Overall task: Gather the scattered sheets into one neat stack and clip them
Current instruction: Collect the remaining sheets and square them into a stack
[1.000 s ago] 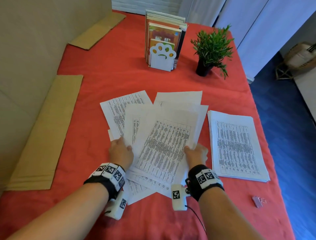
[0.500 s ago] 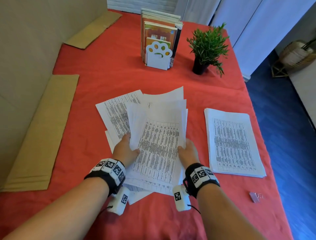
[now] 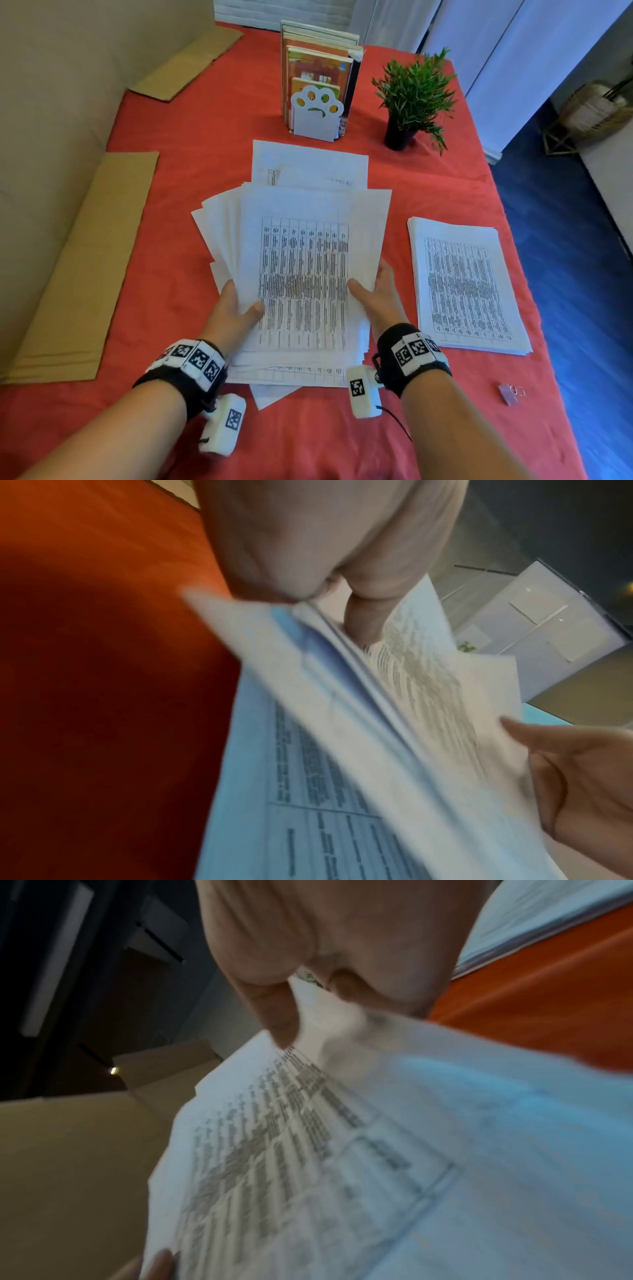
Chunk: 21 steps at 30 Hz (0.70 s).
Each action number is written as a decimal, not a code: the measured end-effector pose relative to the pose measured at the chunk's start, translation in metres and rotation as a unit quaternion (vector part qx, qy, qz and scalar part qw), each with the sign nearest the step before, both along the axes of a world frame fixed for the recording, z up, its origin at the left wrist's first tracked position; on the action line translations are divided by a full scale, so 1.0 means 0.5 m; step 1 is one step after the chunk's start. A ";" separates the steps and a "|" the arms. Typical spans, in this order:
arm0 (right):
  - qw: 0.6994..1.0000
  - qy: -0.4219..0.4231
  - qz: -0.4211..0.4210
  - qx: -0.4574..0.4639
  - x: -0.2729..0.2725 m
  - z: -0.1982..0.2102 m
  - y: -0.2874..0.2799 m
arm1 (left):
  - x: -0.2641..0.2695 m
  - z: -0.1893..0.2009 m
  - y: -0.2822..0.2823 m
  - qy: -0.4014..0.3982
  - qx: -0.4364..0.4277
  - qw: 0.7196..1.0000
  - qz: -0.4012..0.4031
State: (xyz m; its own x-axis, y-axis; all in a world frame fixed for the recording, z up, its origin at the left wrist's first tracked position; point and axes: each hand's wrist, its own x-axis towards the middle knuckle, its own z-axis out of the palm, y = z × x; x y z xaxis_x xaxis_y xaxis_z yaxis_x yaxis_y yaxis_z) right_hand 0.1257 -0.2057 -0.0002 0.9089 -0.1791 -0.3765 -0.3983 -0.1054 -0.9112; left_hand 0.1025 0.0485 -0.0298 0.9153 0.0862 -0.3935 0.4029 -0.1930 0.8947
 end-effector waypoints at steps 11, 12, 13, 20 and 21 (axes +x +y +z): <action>0.993 0.042 -0.074 -0.076 -0.008 -0.021 -0.073 | 0.048 0.010 0.027 0.102 0.361 0.923 0.080; 0.993 0.051 -0.072 -0.084 -0.011 -0.022 -0.082 | 0.051 0.012 0.026 0.101 0.363 0.924 0.065; 0.991 0.062 -0.065 -0.094 -0.013 -0.022 -0.088 | 0.055 0.019 0.024 0.103 0.359 0.927 0.047; 0.988 0.087 -0.055 -0.115 -0.024 -0.020 -0.114 | 0.067 0.021 0.019 0.092 0.254 0.963 -0.008; 0.990 0.081 -0.058 -0.105 -0.024 -0.020 -0.115 | 0.063 0.021 0.014 0.074 0.220 0.973 0.007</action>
State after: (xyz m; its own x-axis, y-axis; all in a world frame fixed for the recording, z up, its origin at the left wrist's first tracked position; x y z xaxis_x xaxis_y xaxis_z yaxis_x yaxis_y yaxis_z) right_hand 0.1136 -0.2633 -0.0103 0.8087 -0.3677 -0.4590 -0.5575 -0.2308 -0.7974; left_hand 0.1341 0.0556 -0.0190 0.8486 0.2882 -0.4437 0.5269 -0.5369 0.6589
